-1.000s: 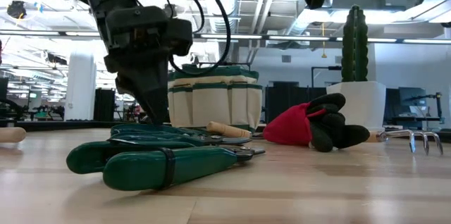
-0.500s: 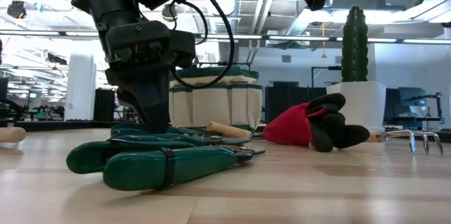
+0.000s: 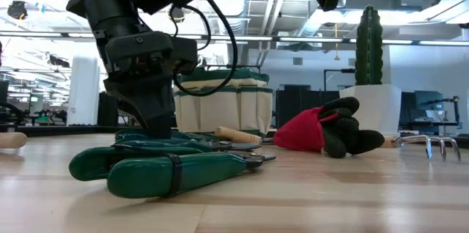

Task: Pick & Place Garden tools in Gardening bag
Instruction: Put the middle green shears into the brown gardening bag

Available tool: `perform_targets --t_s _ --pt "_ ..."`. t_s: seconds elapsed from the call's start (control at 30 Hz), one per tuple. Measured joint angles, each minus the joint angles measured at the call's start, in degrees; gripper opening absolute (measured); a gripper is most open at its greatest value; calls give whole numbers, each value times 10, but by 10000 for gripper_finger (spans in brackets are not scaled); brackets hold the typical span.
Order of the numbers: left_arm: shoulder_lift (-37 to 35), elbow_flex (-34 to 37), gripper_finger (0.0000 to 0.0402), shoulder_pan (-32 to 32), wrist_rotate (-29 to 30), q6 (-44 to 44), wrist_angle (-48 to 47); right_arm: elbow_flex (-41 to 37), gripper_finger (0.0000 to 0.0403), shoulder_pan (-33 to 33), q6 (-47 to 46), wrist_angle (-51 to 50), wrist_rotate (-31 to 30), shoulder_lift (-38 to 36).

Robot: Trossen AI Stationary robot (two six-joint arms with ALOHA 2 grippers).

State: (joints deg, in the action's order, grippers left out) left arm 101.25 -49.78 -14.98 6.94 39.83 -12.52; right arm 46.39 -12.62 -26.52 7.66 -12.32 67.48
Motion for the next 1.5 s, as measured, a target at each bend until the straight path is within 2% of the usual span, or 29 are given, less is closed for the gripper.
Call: perform_targets --t_s 0.27,0.7,0.93,1.23,1.5 --pt "-4 1 151 0 8 0 11 0 0 0 -1 1 0 0" --pt "-4 1 38 -1 12 -2 15 0 0 0 -1 1 0 0" --pt "-3 1 48 -7 31 -6 17 0 0 0 -1 1 0 0" --pt "-9 1 42 -8 7 -8 12 0 0 0 0 1 0 0" --pt "-93 2 37 -8 13 -43 -41 0 0 0 1 1 0 0"
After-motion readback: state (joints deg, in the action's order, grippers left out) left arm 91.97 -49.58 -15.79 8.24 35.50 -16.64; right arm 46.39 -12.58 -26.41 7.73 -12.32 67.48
